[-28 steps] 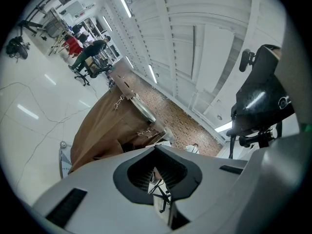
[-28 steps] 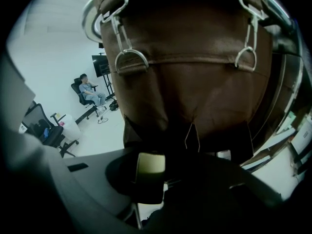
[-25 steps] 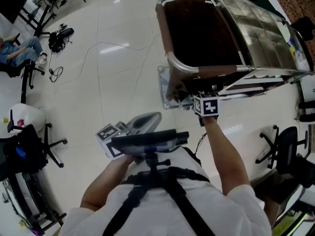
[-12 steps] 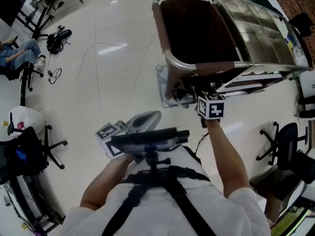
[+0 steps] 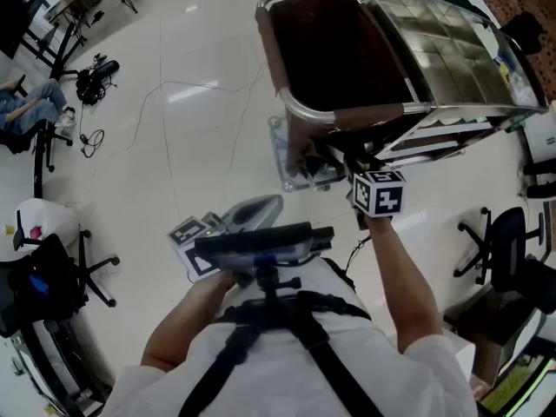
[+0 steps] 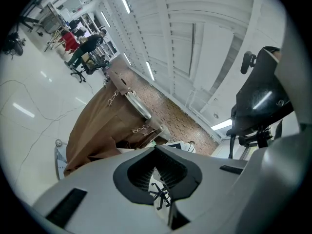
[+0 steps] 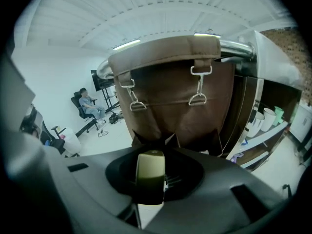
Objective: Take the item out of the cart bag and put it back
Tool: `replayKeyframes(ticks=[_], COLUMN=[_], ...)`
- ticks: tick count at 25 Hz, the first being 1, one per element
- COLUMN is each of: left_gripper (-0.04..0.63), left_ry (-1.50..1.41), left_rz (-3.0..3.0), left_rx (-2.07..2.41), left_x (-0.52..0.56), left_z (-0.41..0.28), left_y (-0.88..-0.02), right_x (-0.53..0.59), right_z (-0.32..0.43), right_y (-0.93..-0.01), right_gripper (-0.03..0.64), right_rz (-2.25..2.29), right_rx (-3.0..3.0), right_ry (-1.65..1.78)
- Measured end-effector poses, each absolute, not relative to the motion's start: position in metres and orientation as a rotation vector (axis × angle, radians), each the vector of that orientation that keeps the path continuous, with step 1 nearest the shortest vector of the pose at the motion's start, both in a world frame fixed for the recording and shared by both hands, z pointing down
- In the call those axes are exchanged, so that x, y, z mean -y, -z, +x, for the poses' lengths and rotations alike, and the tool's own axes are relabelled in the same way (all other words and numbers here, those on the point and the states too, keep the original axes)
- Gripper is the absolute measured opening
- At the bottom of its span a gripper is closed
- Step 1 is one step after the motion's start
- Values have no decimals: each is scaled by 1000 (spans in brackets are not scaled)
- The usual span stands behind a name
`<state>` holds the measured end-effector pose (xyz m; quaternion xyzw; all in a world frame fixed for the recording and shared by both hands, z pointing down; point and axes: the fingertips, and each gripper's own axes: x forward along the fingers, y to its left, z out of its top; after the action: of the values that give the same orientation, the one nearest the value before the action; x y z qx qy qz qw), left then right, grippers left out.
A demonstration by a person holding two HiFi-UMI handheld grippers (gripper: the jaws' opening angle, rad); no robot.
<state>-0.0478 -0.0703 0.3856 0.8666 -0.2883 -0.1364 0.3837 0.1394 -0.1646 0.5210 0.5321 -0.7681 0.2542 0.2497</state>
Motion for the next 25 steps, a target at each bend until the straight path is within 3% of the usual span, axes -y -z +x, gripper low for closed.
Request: replayKeyframes(ticks=[25], left_gripper=[2], left_ry=[340], left_rz=[2213], left_rx=[703], left_x=[68], left_z=[-41], left_y=[-385], right_x=[136], right_z=[144], right_y=[-485], right_gripper=[75], right_rz=[1492], right_rx=[2169], right_ry=[-672])
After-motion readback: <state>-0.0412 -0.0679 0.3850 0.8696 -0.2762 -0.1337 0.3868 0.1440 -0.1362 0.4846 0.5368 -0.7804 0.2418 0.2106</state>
